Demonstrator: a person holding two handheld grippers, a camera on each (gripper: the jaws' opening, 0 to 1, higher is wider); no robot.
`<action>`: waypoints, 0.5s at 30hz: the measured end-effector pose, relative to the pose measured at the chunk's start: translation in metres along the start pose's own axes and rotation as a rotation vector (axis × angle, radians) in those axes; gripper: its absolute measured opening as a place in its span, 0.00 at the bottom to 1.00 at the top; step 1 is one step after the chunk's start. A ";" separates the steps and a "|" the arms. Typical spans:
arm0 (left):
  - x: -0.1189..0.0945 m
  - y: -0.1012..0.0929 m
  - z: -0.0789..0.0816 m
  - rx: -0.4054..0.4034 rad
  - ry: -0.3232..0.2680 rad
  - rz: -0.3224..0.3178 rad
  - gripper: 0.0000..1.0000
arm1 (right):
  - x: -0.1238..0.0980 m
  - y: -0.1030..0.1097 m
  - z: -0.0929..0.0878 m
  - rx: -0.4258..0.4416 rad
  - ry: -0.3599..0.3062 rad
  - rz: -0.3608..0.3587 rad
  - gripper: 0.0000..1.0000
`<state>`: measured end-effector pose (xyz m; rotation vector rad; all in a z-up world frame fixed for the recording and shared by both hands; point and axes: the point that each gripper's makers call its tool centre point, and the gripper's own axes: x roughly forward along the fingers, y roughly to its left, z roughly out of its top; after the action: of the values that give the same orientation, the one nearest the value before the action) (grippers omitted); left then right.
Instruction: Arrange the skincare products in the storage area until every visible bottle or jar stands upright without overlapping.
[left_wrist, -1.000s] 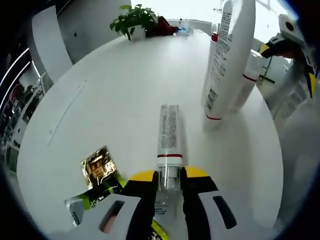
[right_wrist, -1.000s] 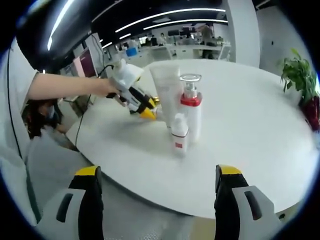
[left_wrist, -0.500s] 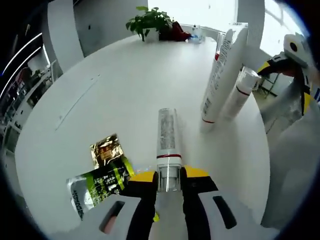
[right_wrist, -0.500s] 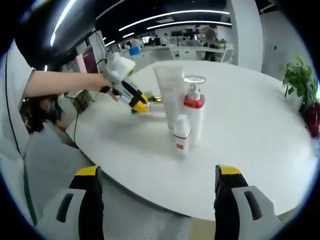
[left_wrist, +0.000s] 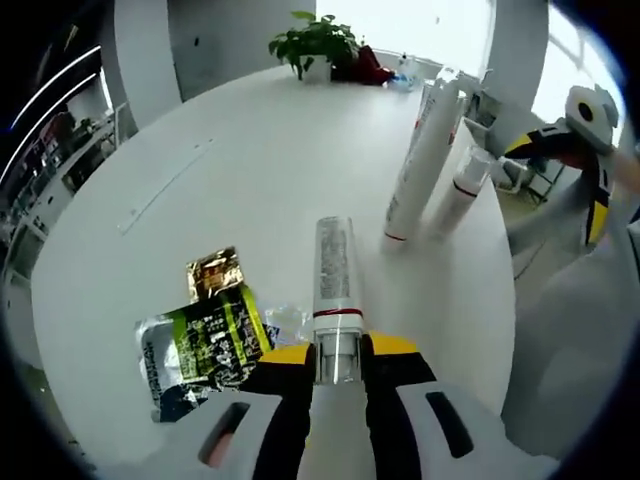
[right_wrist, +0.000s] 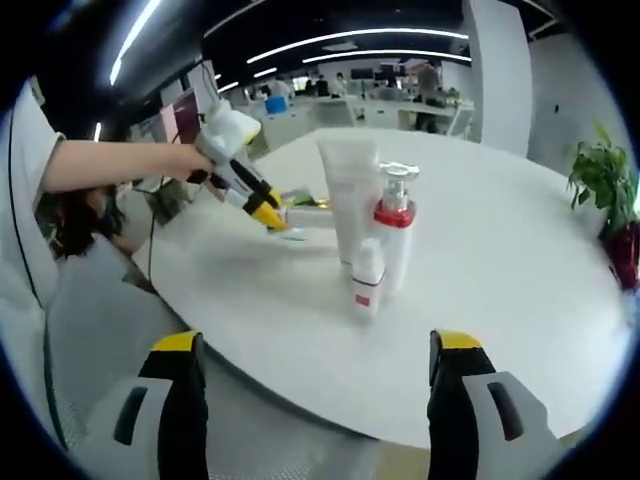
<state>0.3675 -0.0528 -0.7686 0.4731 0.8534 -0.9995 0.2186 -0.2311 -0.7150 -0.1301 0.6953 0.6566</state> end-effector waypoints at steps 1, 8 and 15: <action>-0.001 -0.001 0.000 -0.007 0.000 0.000 0.24 | 0.000 0.001 0.000 -0.003 -0.001 0.003 0.92; -0.017 -0.007 -0.005 -0.094 0.011 0.001 0.24 | -0.004 0.004 0.009 -0.004 -0.045 0.023 0.87; -0.035 -0.024 -0.009 -0.114 -0.005 -0.003 0.24 | -0.008 0.011 0.016 -0.035 -0.067 0.049 0.83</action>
<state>0.3336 -0.0388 -0.7452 0.3720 0.9022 -0.9488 0.2163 -0.2213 -0.6967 -0.1235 0.6244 0.7175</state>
